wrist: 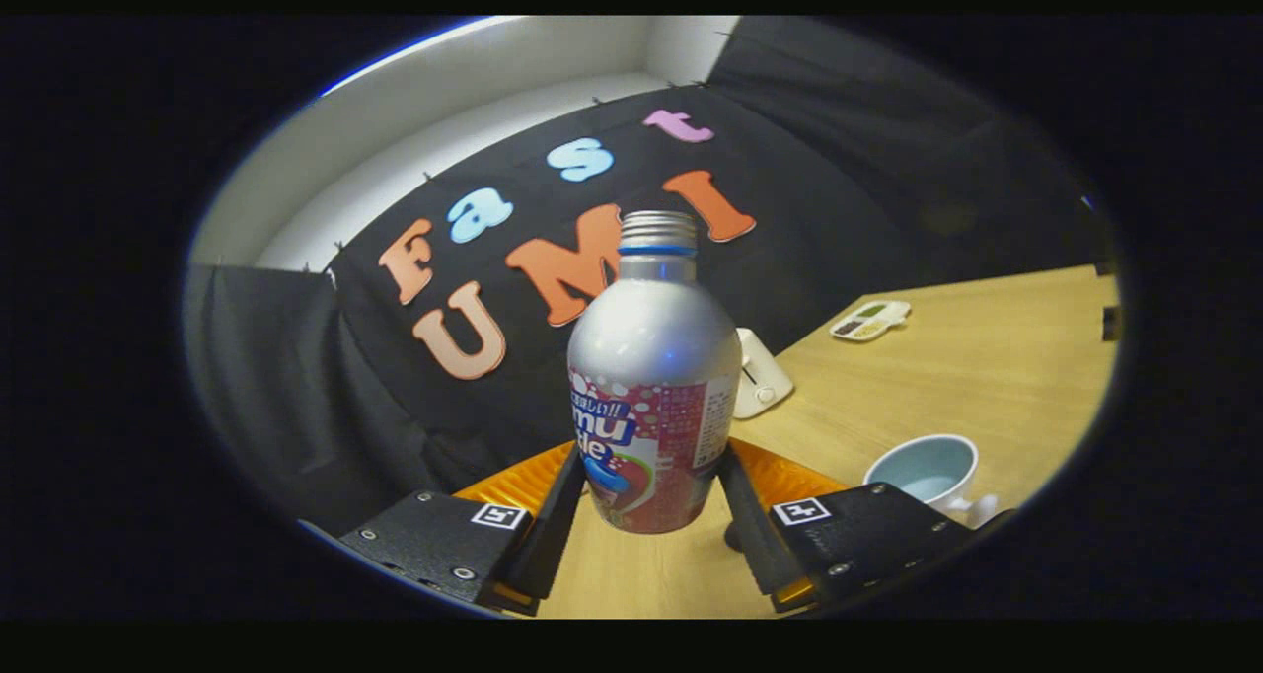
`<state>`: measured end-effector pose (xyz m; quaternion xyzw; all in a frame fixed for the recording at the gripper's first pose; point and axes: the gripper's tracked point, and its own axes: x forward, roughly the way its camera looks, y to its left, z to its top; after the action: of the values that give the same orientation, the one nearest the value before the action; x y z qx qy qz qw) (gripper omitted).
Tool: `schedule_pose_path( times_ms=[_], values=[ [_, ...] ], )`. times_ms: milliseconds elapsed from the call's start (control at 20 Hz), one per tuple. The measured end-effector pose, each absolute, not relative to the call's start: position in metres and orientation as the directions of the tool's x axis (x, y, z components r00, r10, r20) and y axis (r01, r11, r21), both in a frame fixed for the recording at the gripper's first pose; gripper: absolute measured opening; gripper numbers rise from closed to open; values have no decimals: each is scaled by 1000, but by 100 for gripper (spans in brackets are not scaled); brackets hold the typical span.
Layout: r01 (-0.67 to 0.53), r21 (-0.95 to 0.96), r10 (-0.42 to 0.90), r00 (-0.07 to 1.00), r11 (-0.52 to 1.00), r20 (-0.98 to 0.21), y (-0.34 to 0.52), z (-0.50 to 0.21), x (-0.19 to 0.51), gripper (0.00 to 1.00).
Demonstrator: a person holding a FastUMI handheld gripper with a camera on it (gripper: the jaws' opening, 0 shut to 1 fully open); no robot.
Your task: Take the bottle from table, then pour the juice into the cup, finally place the bottle on the coaster
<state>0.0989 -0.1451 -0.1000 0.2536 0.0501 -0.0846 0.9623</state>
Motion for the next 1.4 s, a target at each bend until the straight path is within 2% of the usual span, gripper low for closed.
schedule_pose_path(
  times_ms=[250,650,1000,1400],
  values=[
    [196,178,-172,975,964,-141,-148,-112,115,75],
    [135,-138,-165,958,981,-236,-135,-171,126,76],
    [129,-163,-174,935,978,-310,-142,-210,142,76],
    [174,-139,-214,905,975,-367,-155,-240,141,76]
  ],
)
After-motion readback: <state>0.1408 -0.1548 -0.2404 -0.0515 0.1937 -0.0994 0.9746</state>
